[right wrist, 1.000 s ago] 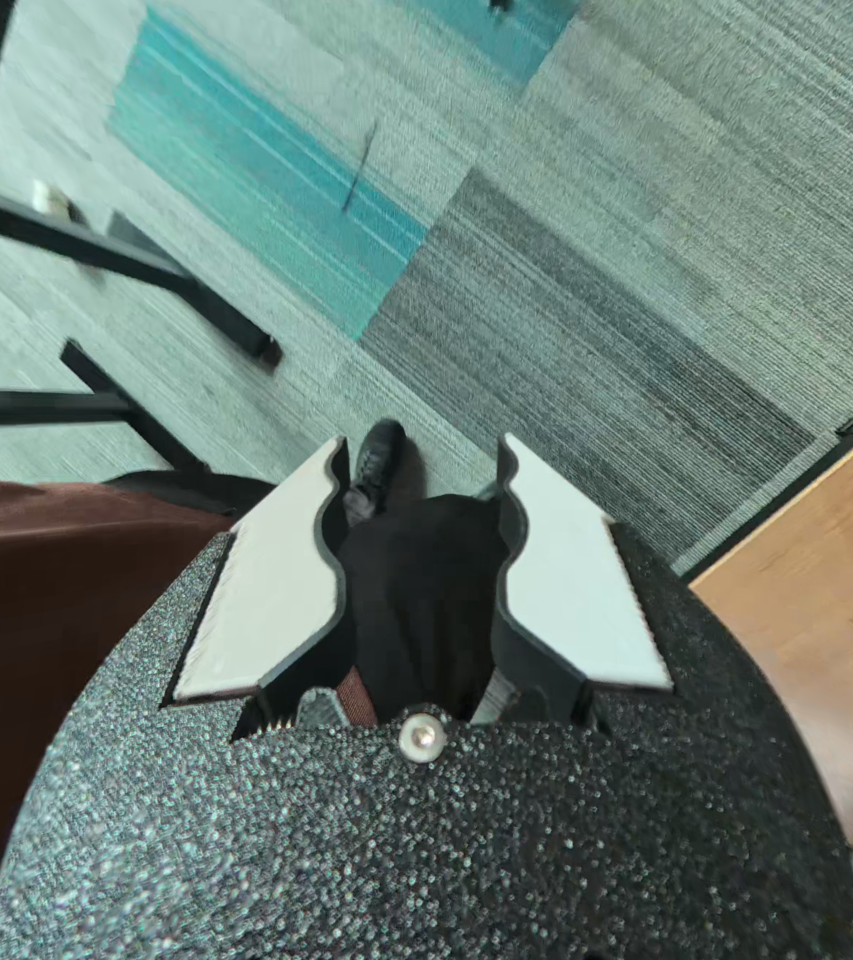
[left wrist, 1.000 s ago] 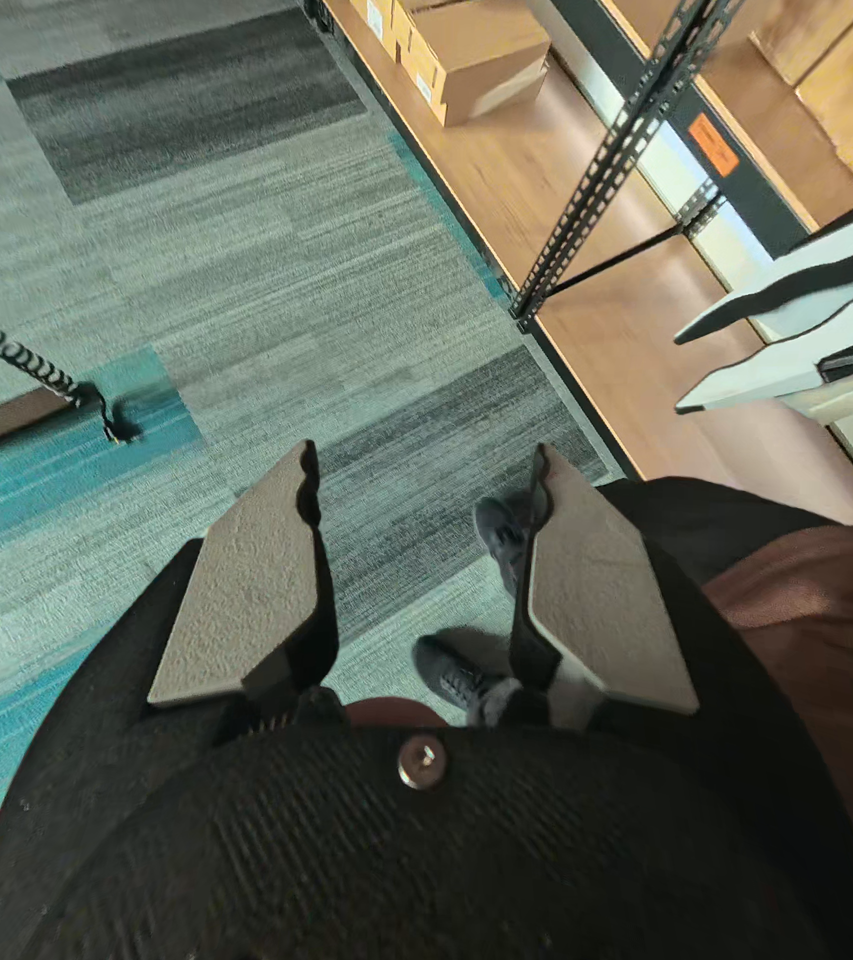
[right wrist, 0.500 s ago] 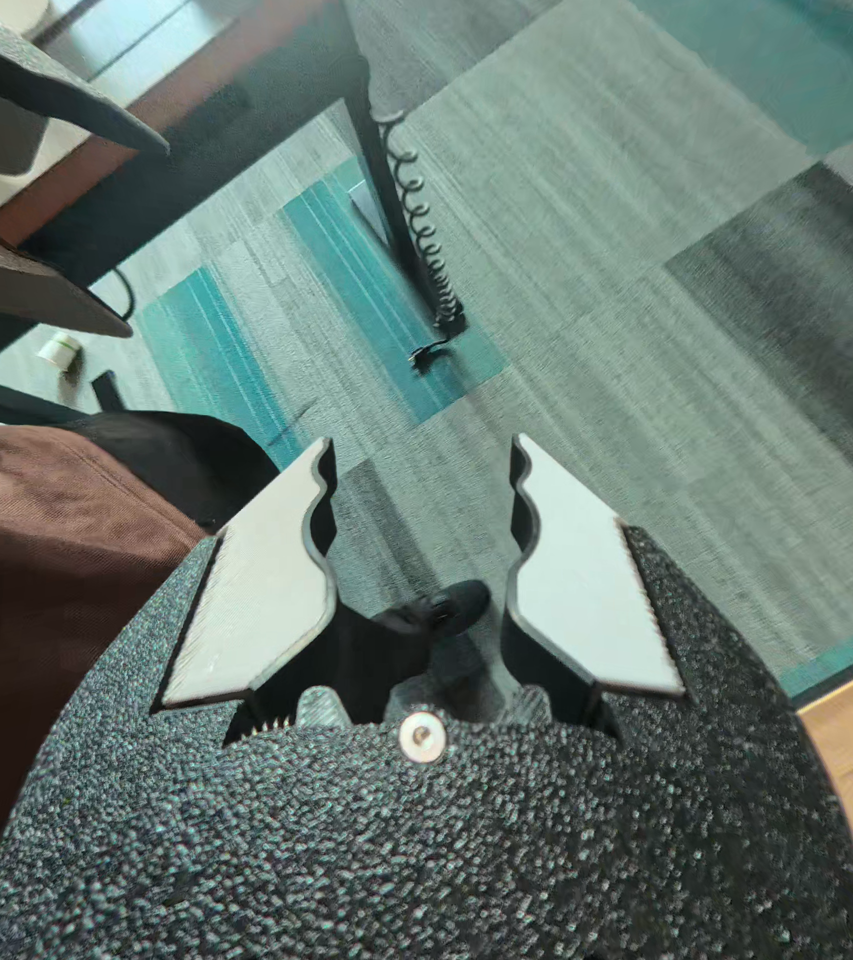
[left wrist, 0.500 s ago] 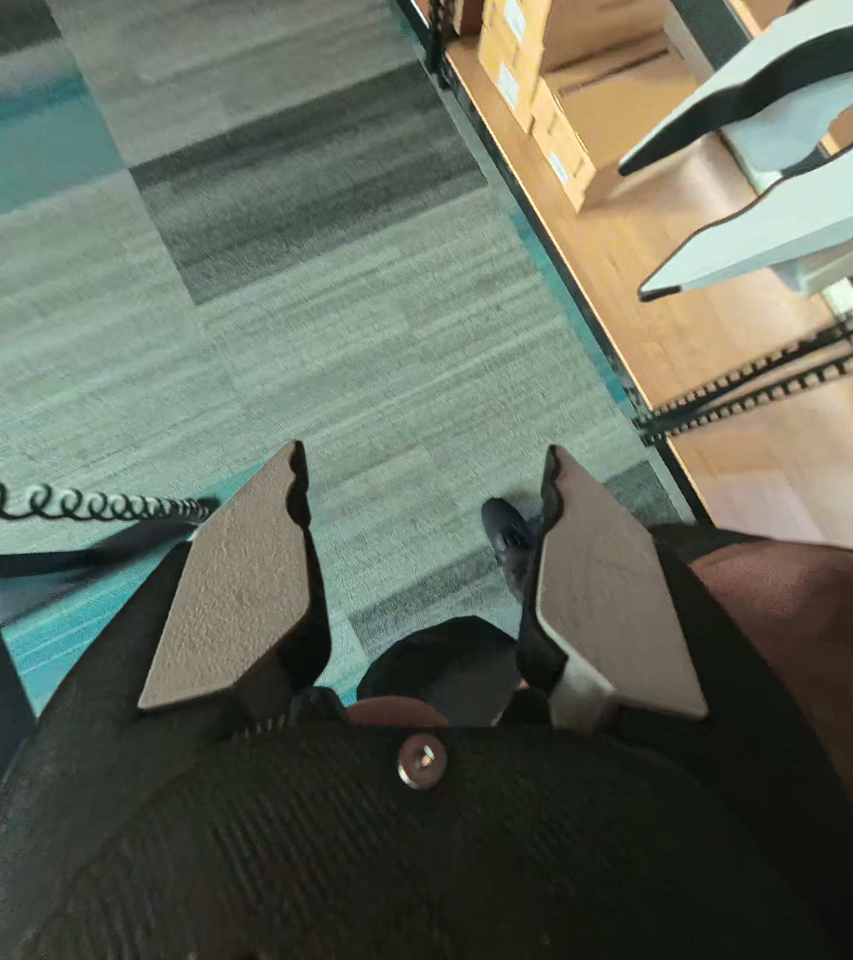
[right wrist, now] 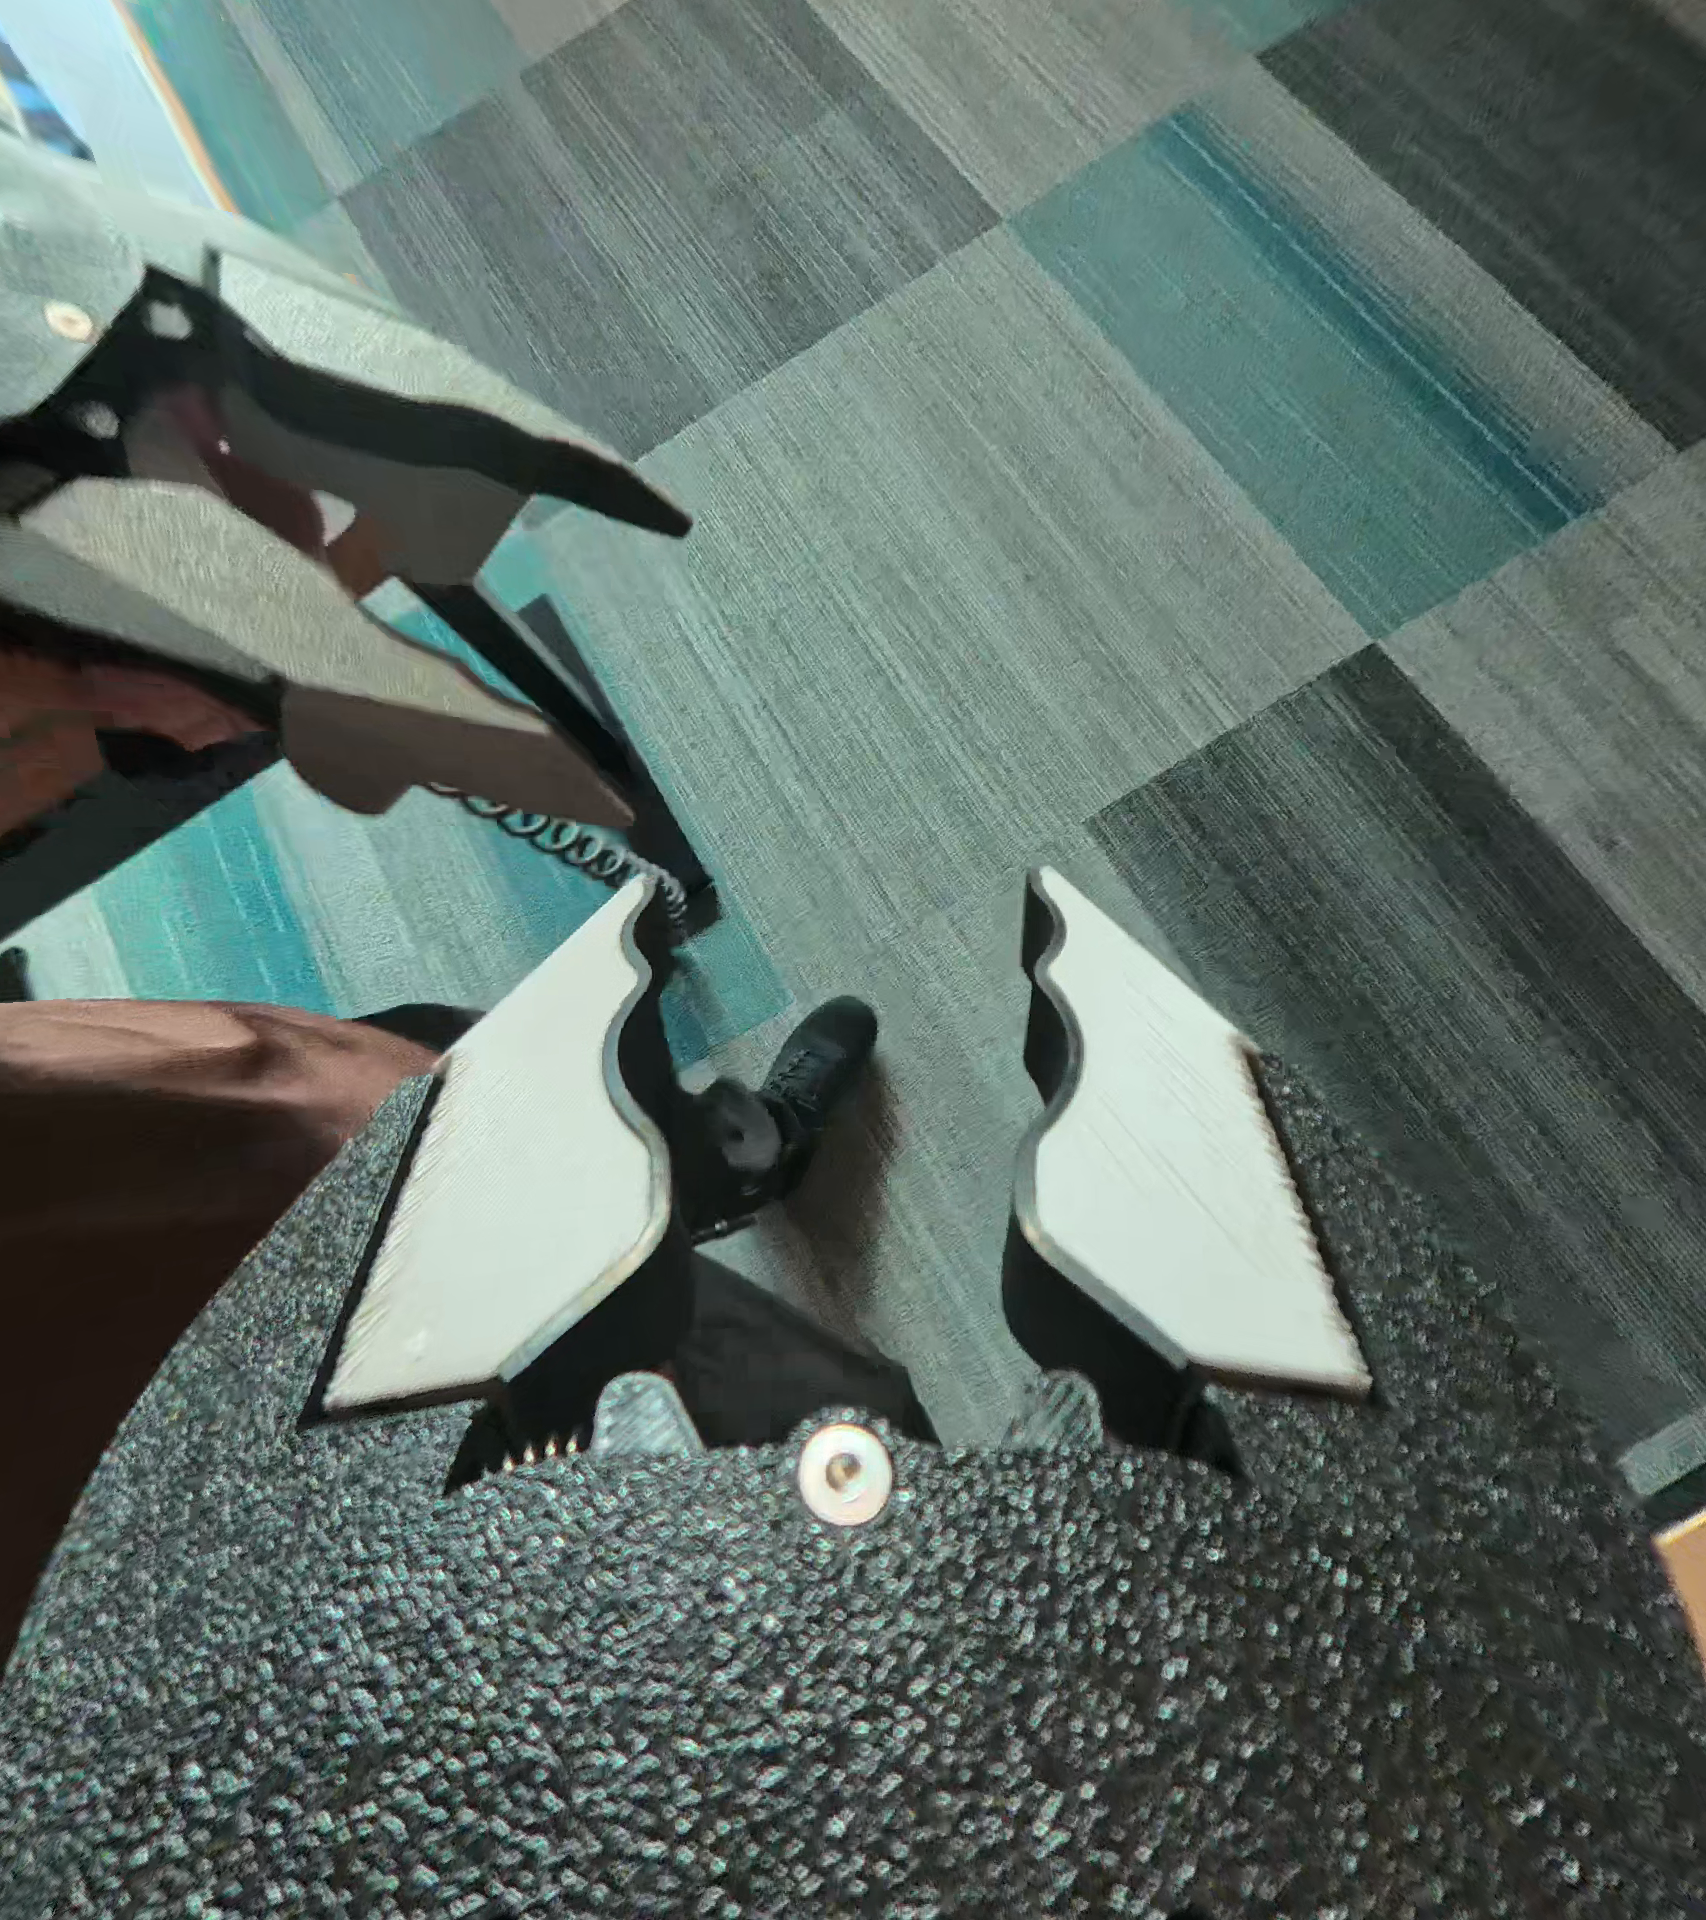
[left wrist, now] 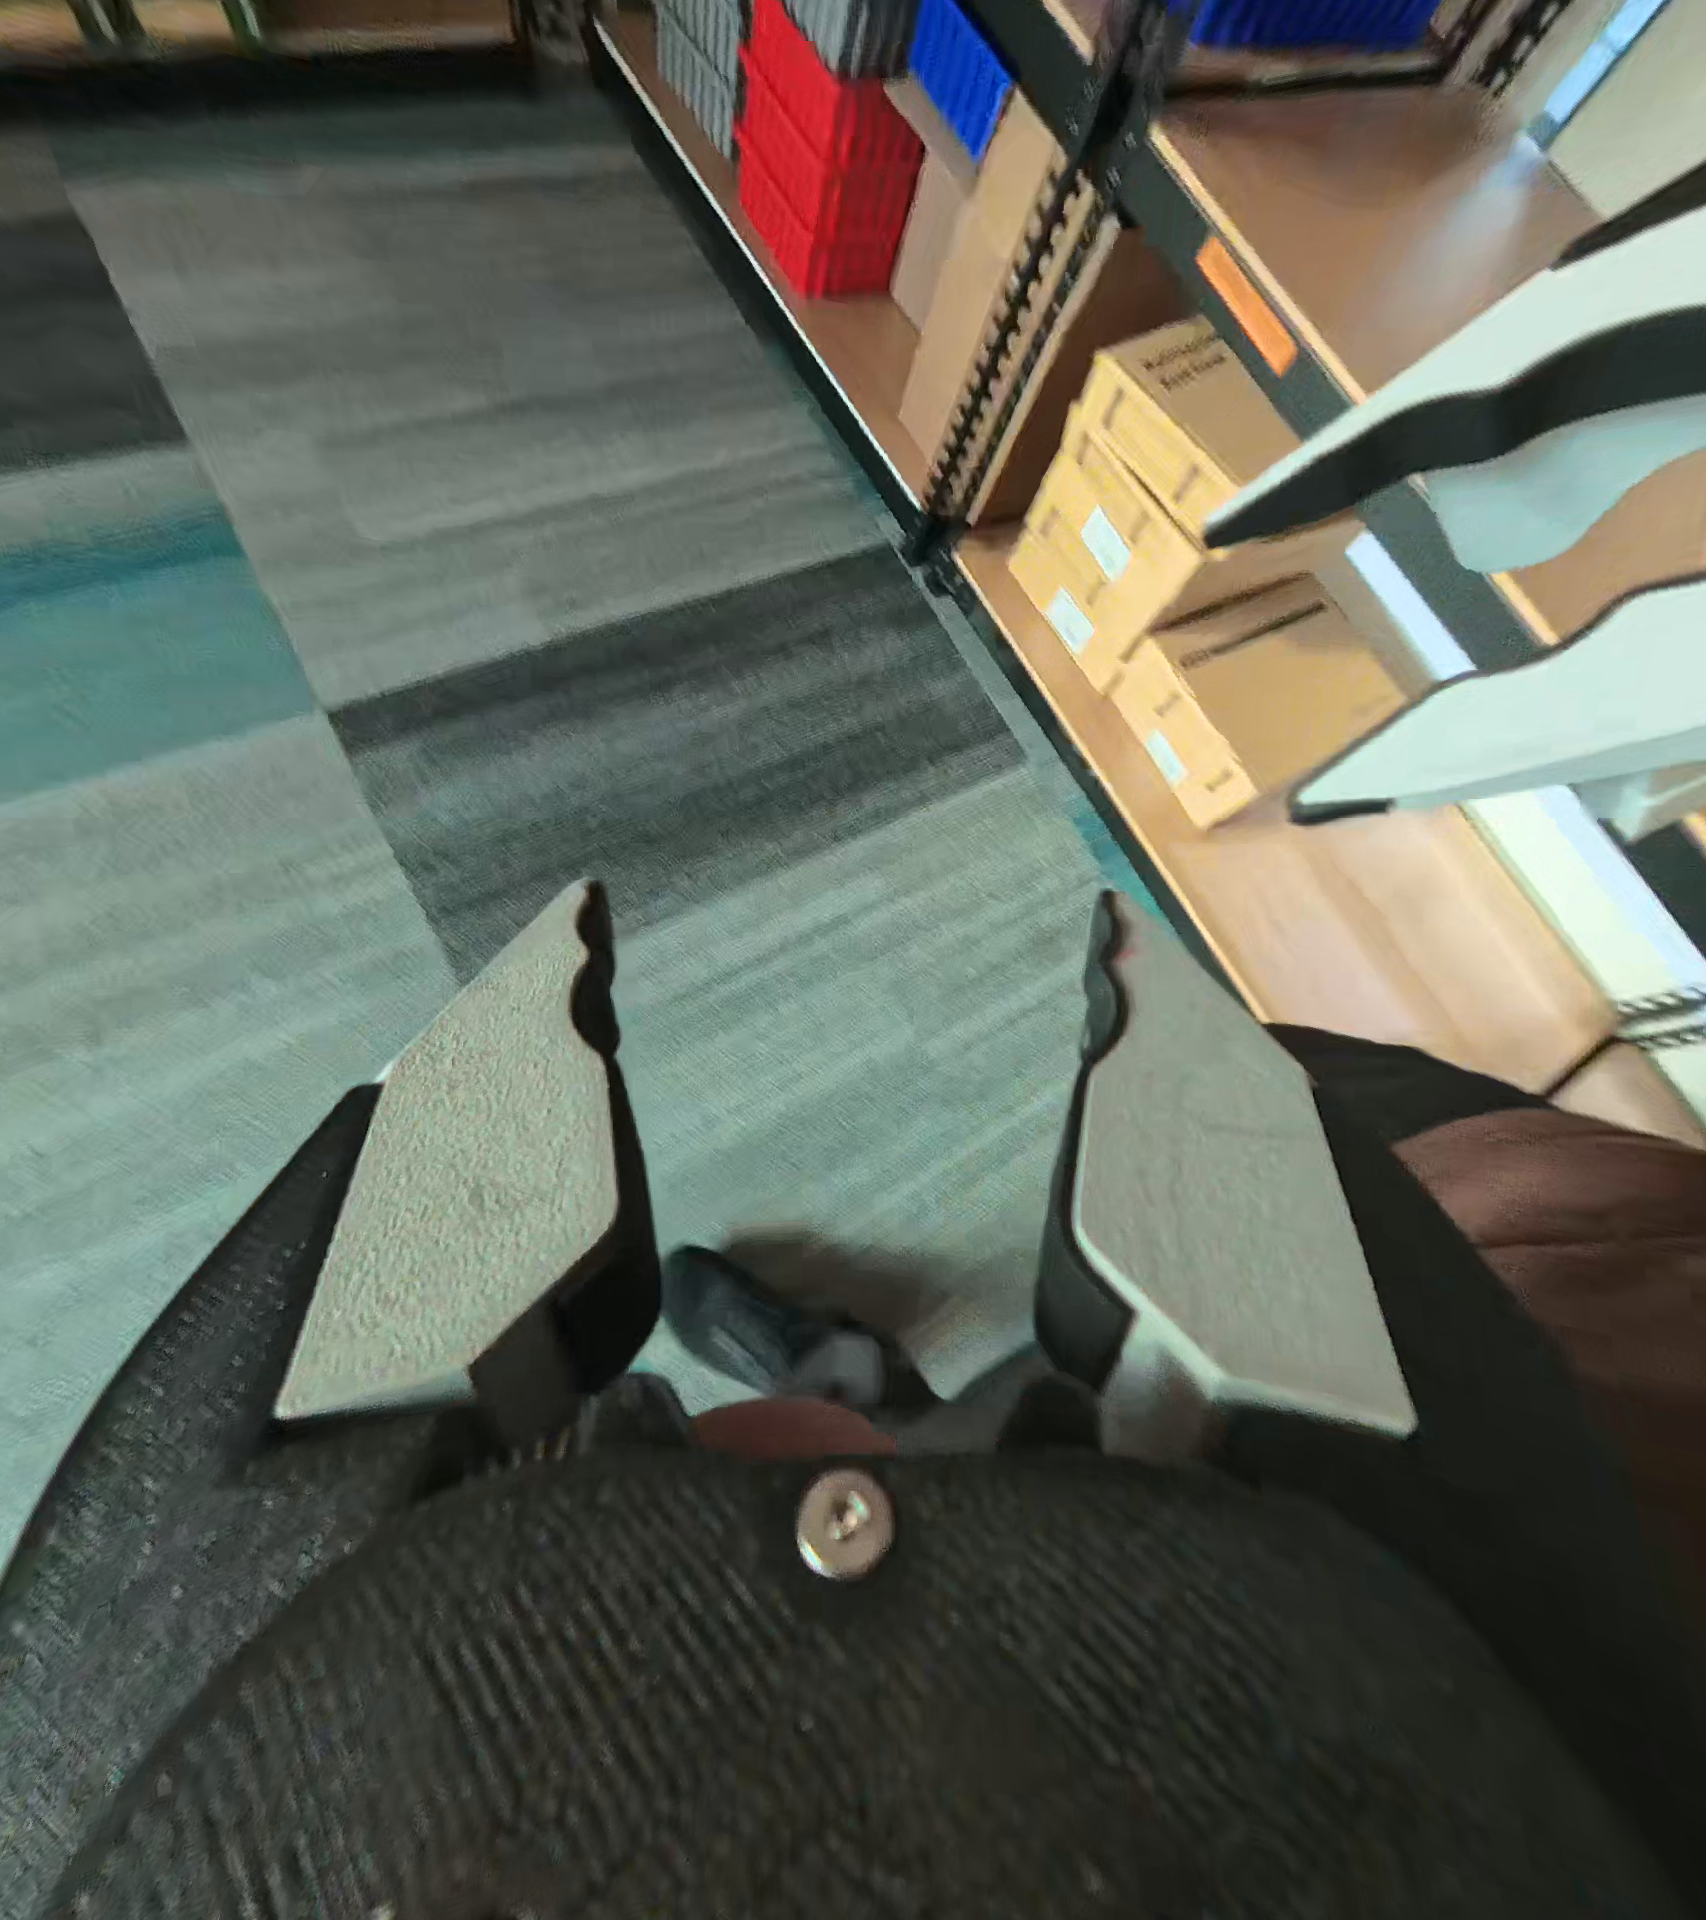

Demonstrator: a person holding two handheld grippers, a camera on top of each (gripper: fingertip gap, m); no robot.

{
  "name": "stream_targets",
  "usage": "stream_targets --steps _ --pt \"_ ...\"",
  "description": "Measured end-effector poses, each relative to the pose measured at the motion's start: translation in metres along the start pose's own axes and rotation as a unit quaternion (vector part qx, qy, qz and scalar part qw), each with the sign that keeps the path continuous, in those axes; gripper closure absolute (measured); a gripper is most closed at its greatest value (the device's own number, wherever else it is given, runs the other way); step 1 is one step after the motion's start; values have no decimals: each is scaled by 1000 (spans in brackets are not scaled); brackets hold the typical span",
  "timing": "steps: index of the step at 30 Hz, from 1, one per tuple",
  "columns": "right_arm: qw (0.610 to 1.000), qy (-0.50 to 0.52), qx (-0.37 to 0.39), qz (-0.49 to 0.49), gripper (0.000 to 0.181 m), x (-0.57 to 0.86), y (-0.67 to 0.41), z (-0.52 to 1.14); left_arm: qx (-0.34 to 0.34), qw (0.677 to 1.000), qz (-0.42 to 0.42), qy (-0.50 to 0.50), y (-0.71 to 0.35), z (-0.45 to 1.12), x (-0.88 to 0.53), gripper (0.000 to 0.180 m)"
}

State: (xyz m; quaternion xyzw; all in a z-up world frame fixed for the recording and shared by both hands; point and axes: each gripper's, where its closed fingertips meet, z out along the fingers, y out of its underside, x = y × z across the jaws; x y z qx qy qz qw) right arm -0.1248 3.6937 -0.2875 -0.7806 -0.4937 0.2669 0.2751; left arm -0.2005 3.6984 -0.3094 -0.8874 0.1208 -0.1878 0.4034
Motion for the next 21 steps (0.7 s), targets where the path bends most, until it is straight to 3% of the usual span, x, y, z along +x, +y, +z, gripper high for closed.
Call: stream_targets --steps 8,13,17,21 --pt "1000 -9 28 -6 113 142 -147 109 38 996 -6 -75 -145 48 -211 88" --pt "992 -102 28 -69 115 197 -242 229 16 985 -69 -160 -158 66 -331 88" --pt "967 -198 14 -157 115 197 -359 311 21 957 -143 -250 -170 25 -416 89" --pt "927 -268 11 -263 115 161 -470 381 34 910 -235 -340 -148 -34 -496 86"
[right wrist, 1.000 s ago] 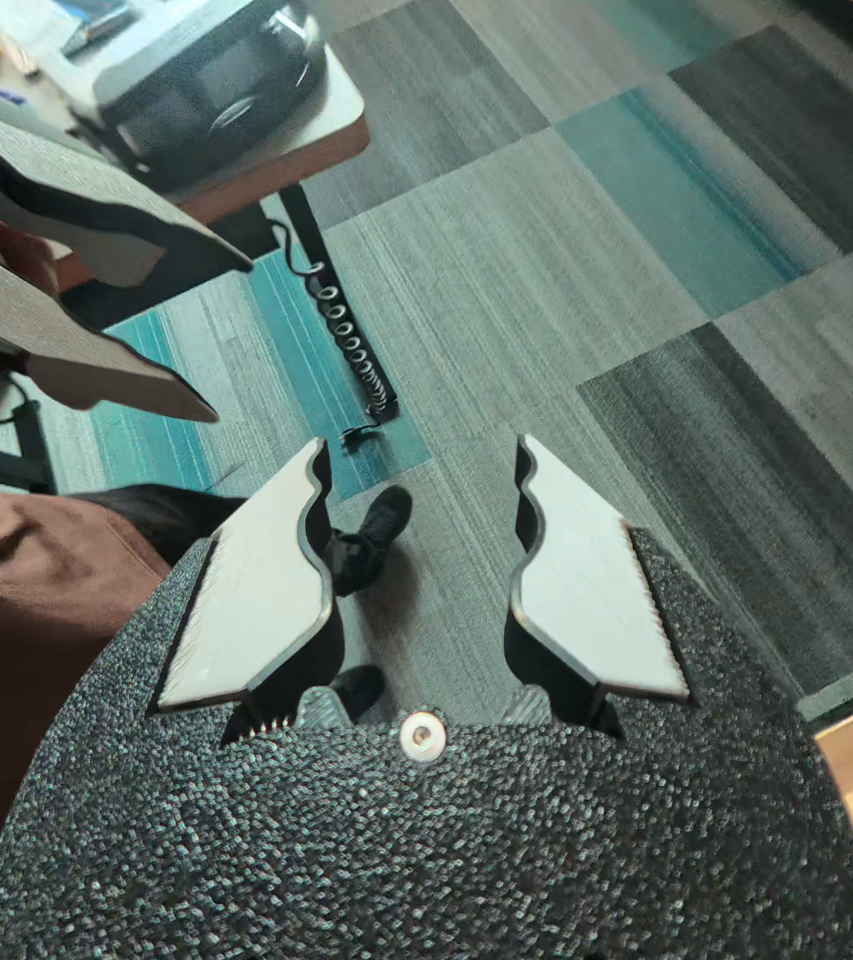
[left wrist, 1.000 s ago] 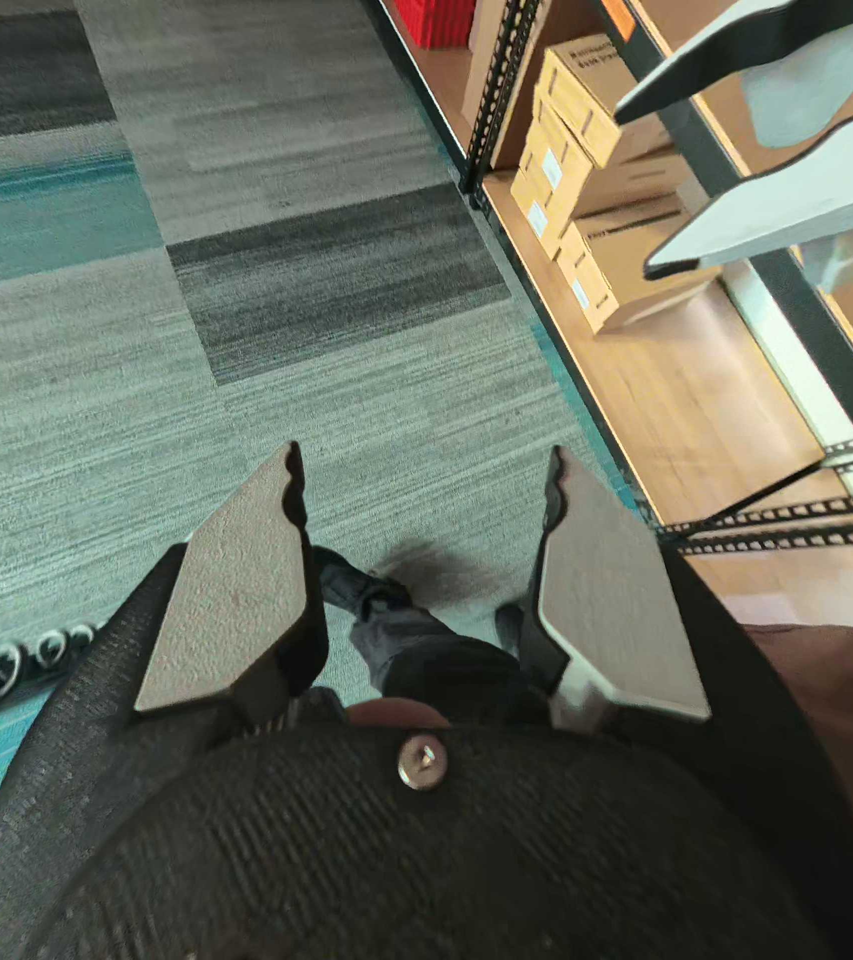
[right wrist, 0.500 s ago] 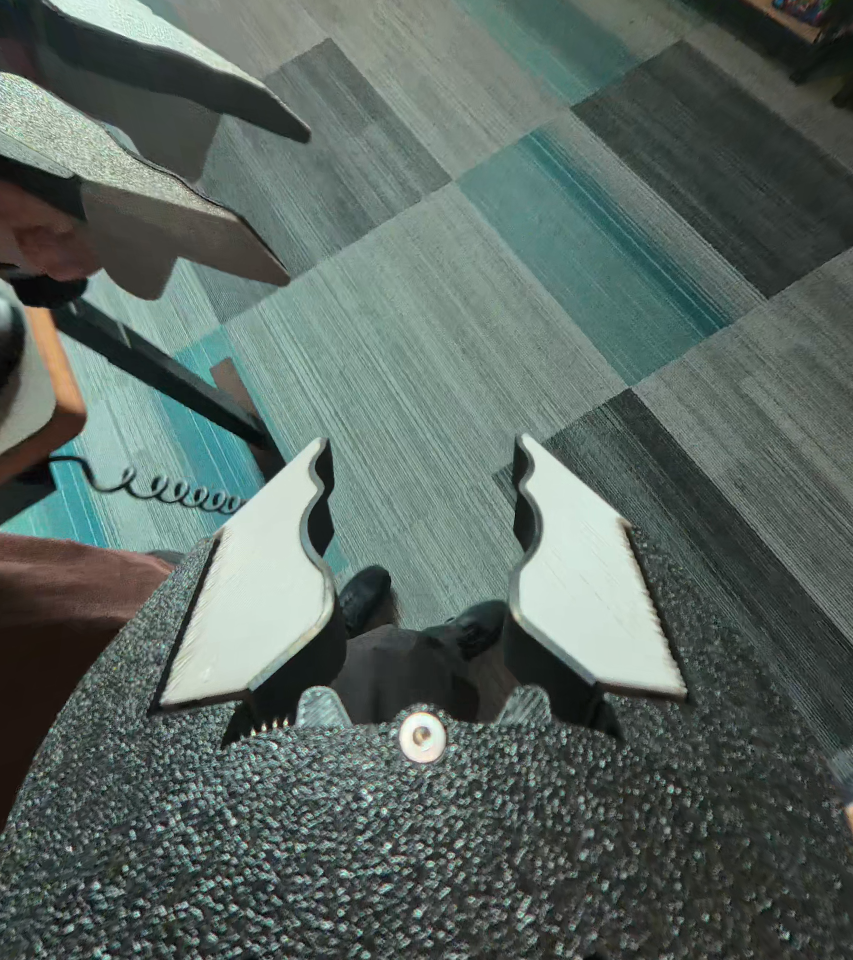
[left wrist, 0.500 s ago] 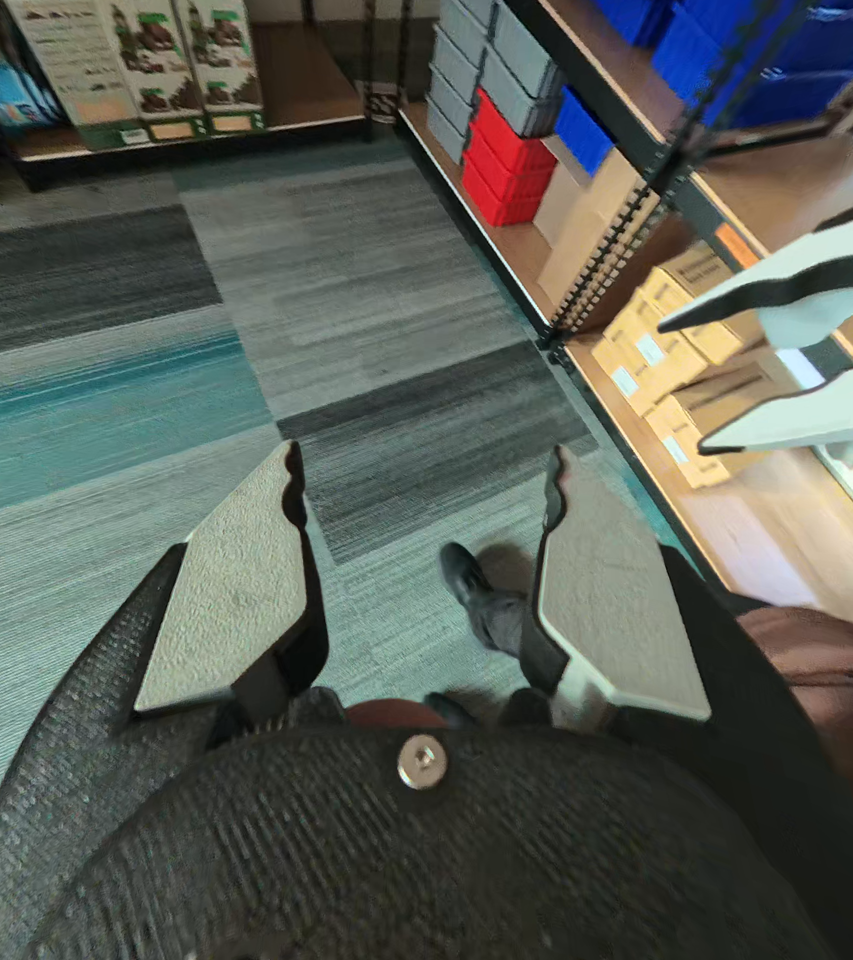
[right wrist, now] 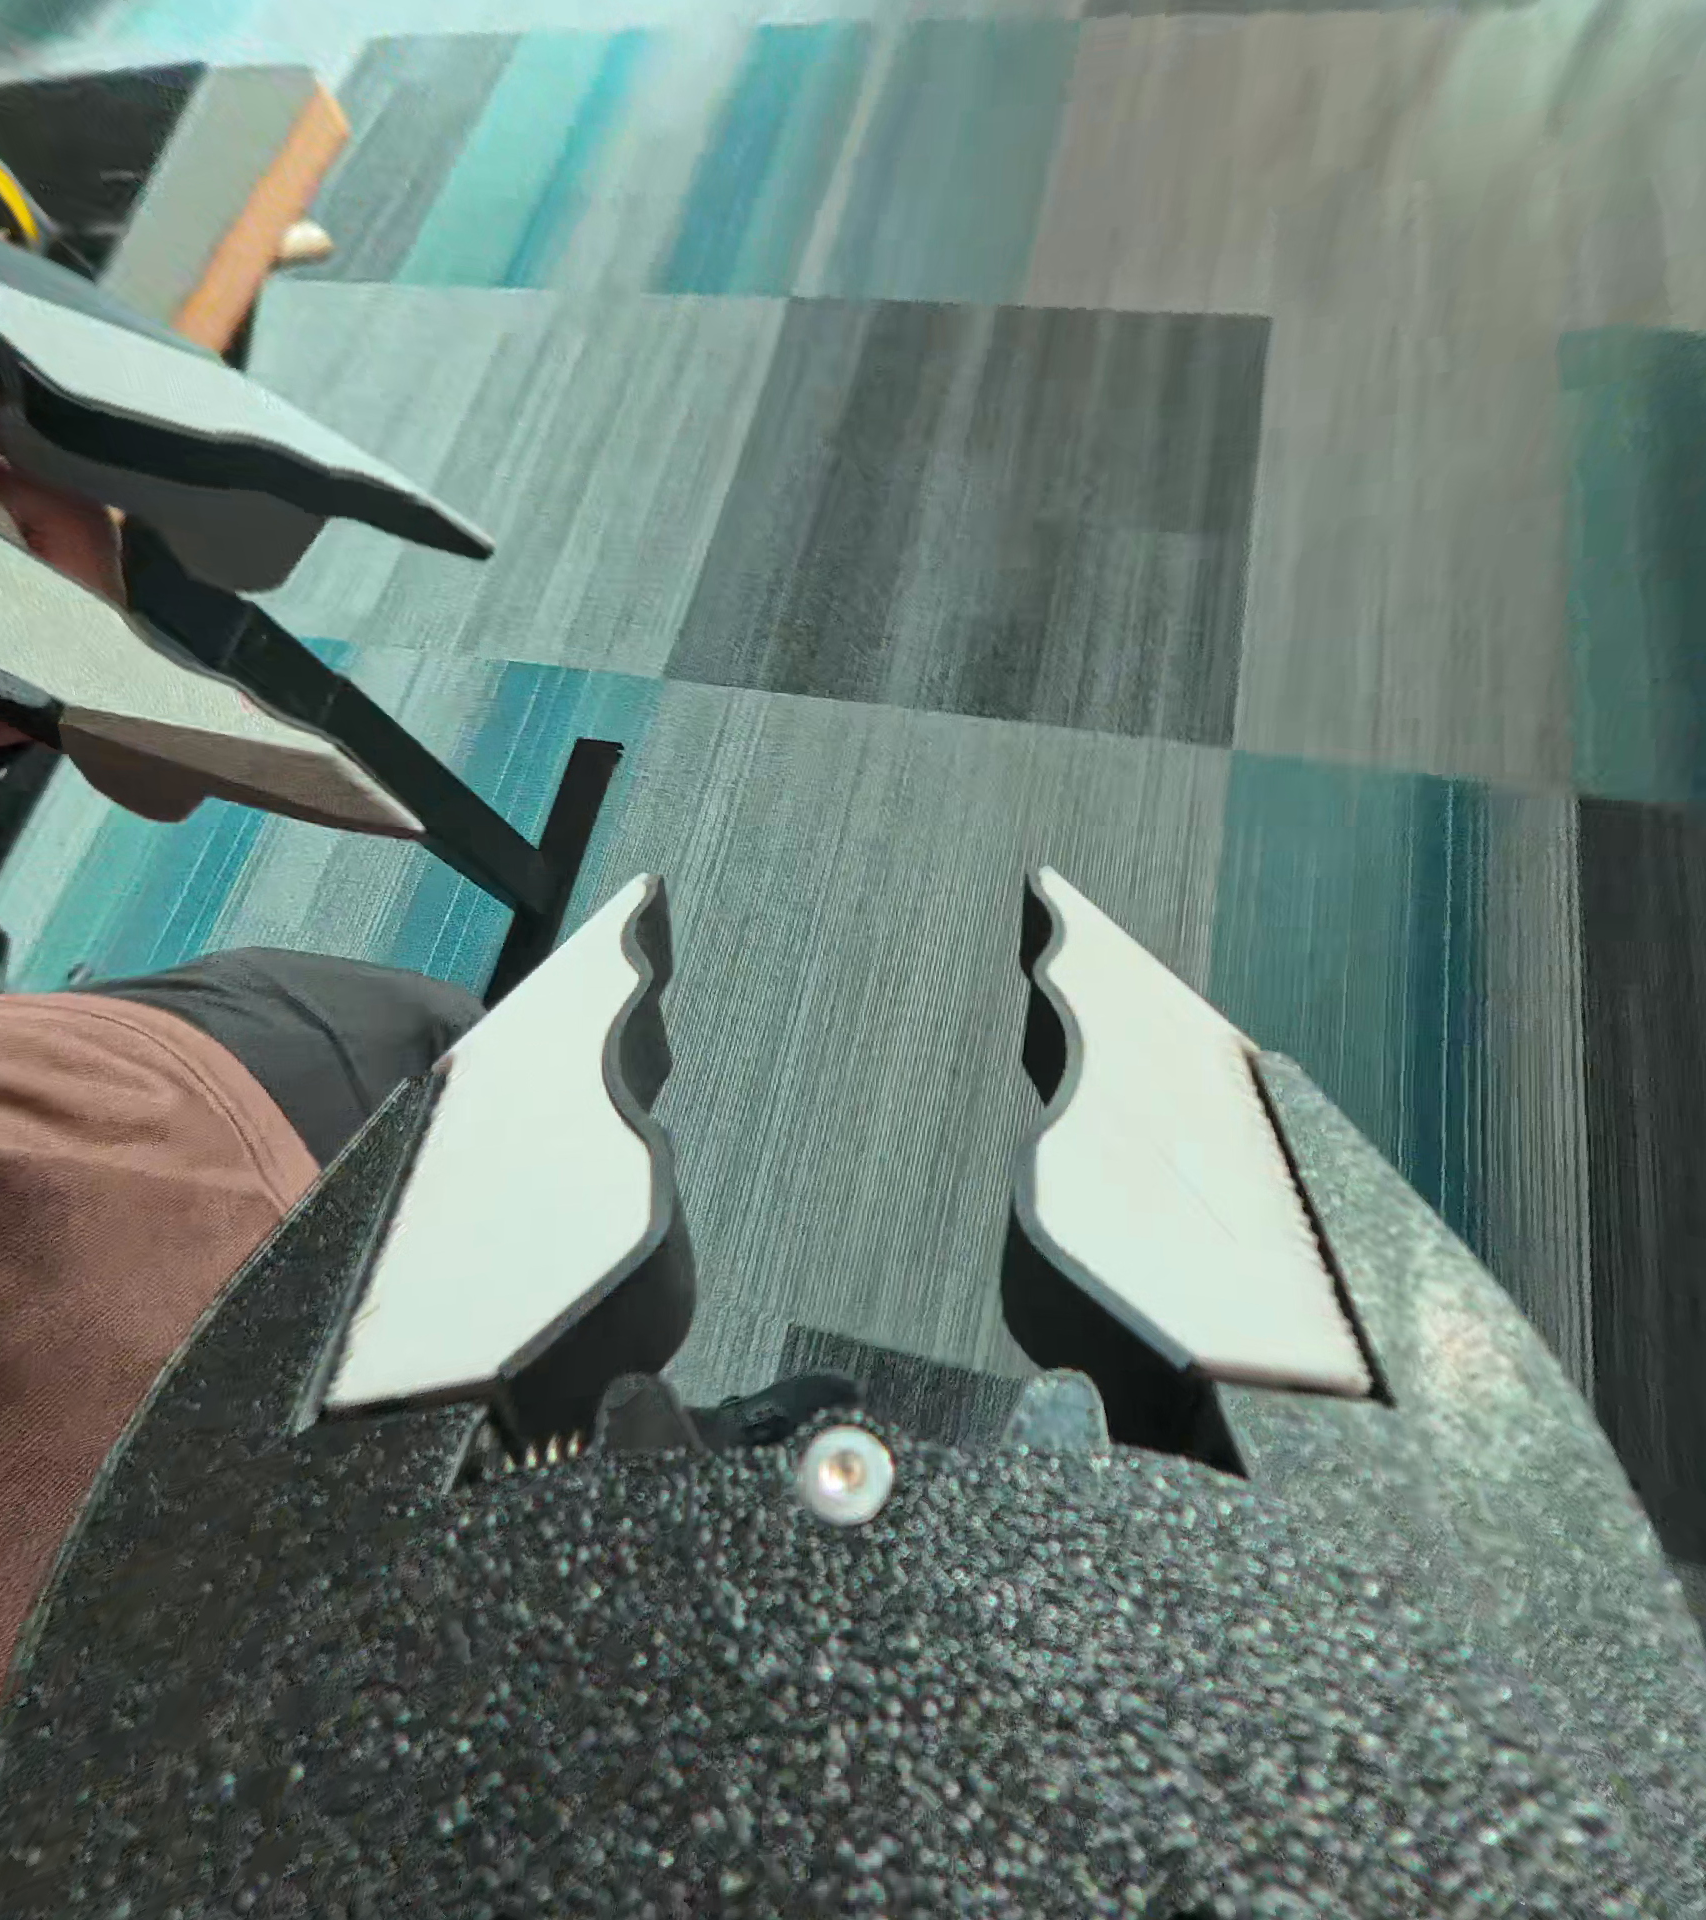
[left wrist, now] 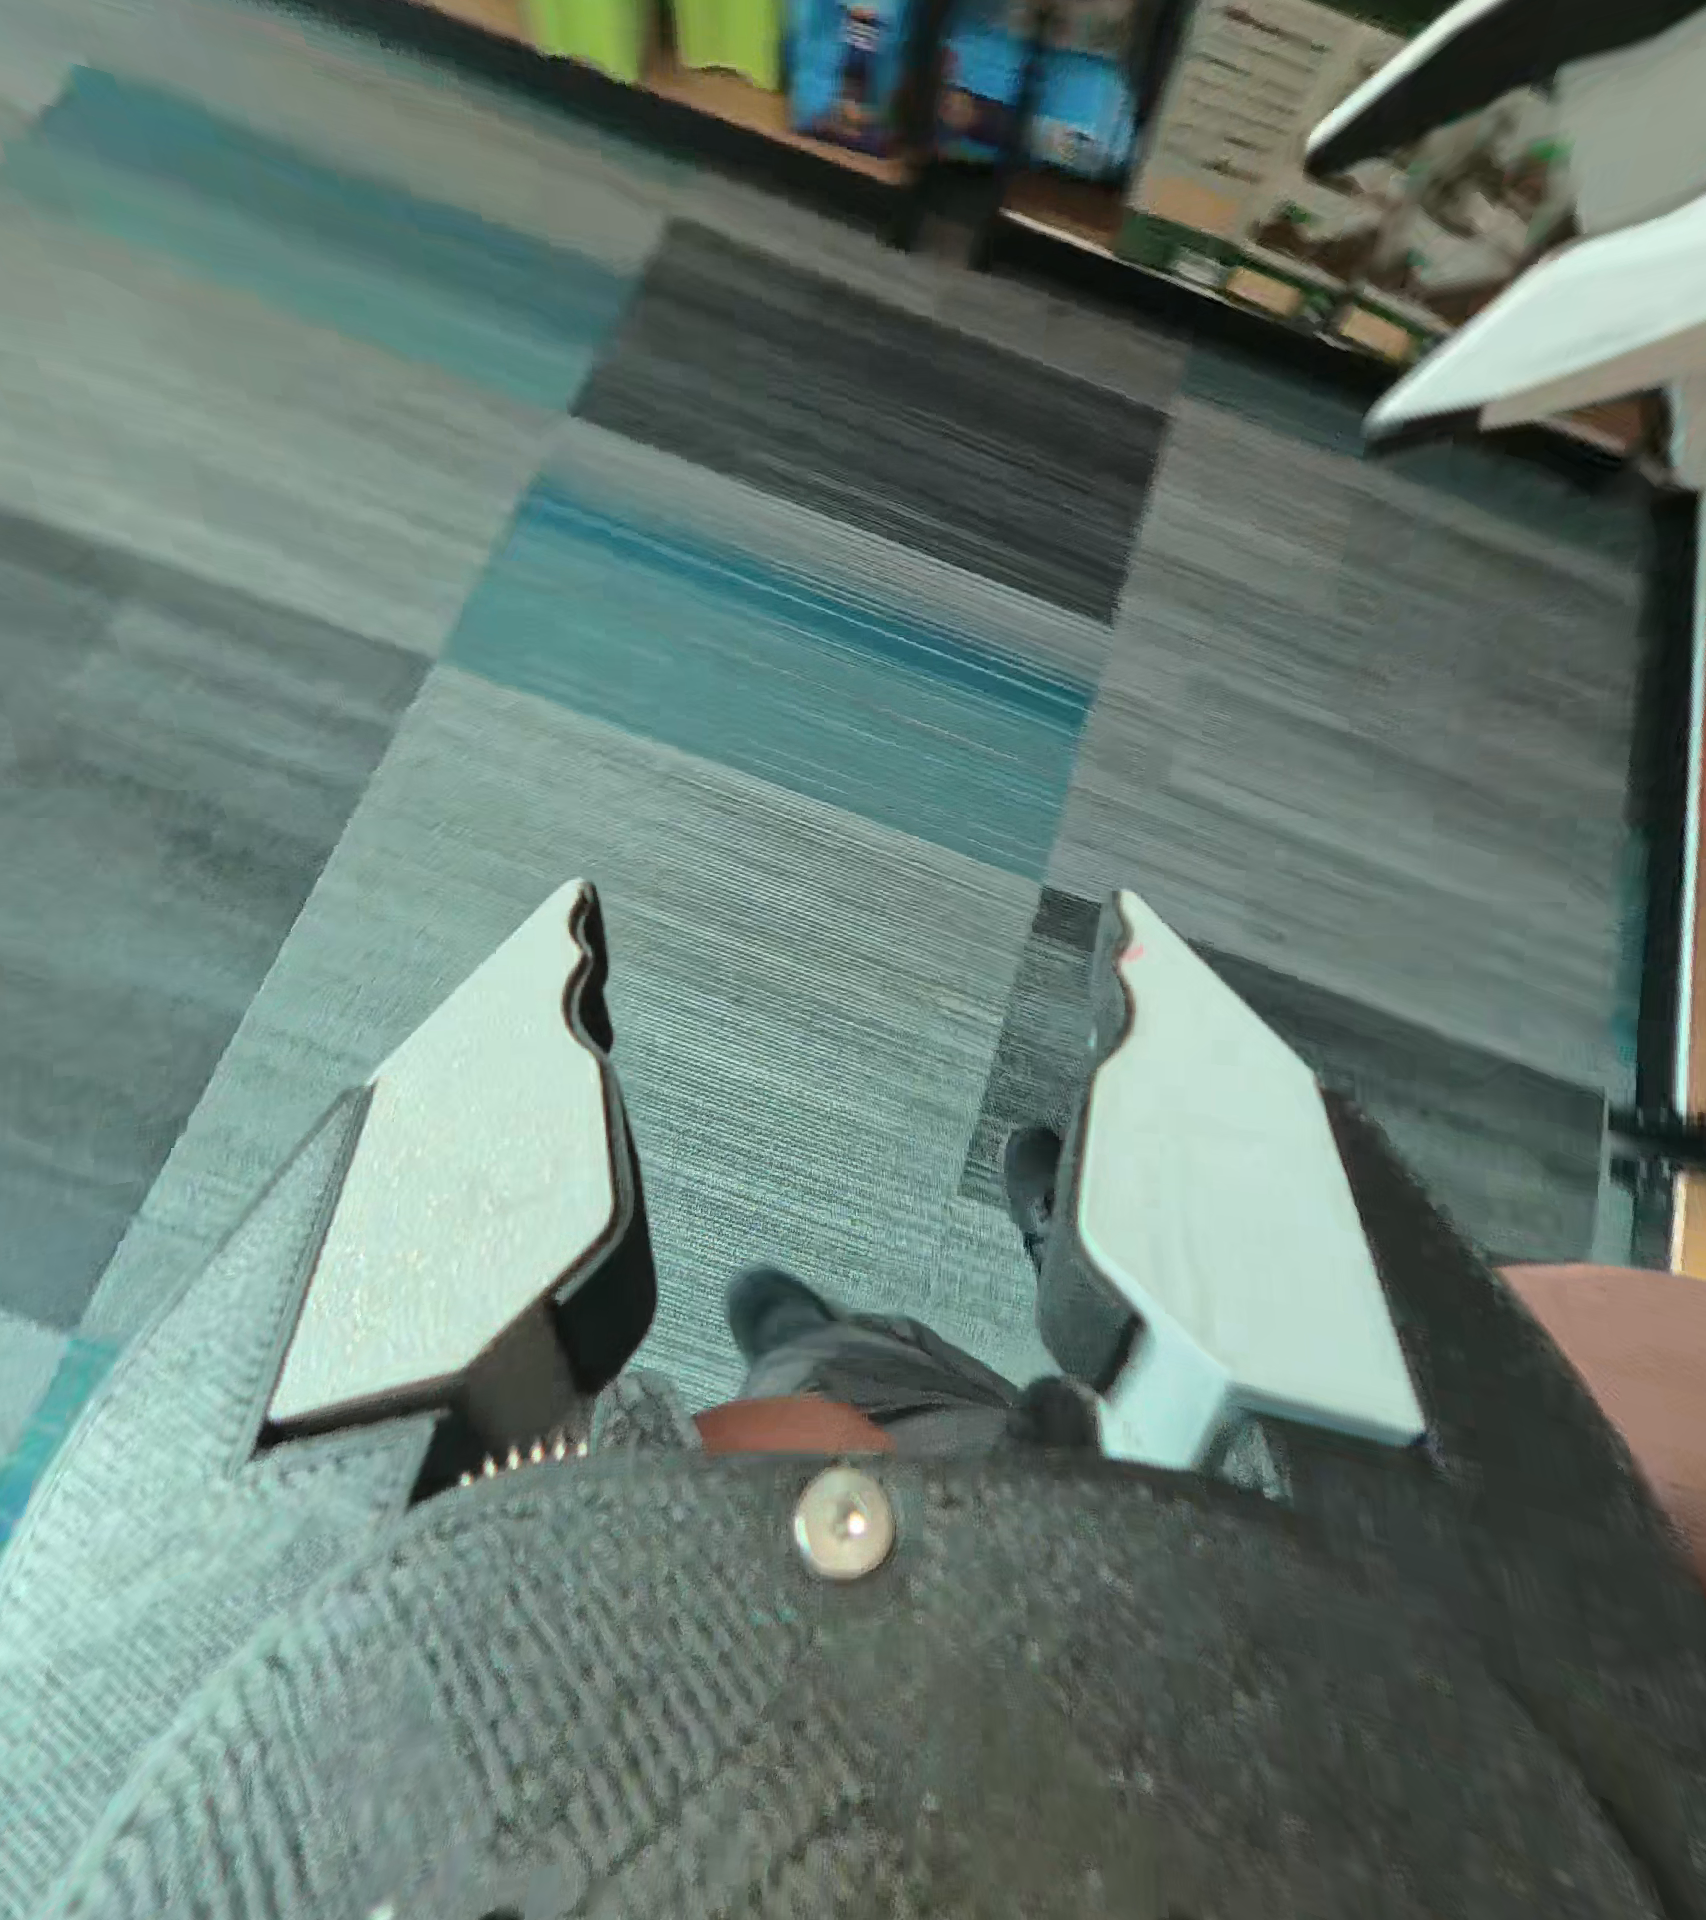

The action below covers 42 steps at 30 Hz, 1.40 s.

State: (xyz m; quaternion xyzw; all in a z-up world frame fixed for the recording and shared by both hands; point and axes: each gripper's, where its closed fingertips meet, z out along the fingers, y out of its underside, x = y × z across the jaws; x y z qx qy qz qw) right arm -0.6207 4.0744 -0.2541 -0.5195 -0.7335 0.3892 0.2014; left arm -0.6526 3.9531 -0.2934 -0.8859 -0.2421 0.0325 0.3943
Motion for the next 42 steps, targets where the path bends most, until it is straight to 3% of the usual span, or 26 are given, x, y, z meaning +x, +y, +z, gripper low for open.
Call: stream_targets --steps 4,9,13,17,23,27,31,36,42 --pt "996 -71 2 -53 116 25 -80 92 21 993 -94 -64 -2 14 -97 88" --pt "987 -158 -25 -31 117 19 -140 228 39 982 -166 -77 -4 51 -218 90" --pt "980 -171 -88 -44 116 23 -184 315 43 982 -172 -62 -46 68 -330 92" --pt "978 -157 -101 -91 114 52 -258 385 66 984 -135 -99 -120 57 -460 88" --pt "981 -163 -74 -78 113 118 -361 505 79 979 -139 -123 -181 77 -626 86" --pt "977 -189 -62 -76 112 177 -414 605 45 982 -172 -64 -187 130 -705 86" --pt "966 -233 -51 -99 116 229 -488 717 -8 976 -198 -85 -207 150 -804 87" --pt "947 -271 -27 -169 117 255 -651 818 25 967 -213 -139 -287 130 -943 93" --pt "939 -280 -3 -201 117 273 -811 952 73 952 -272 -123 -308 159 -1100 92"
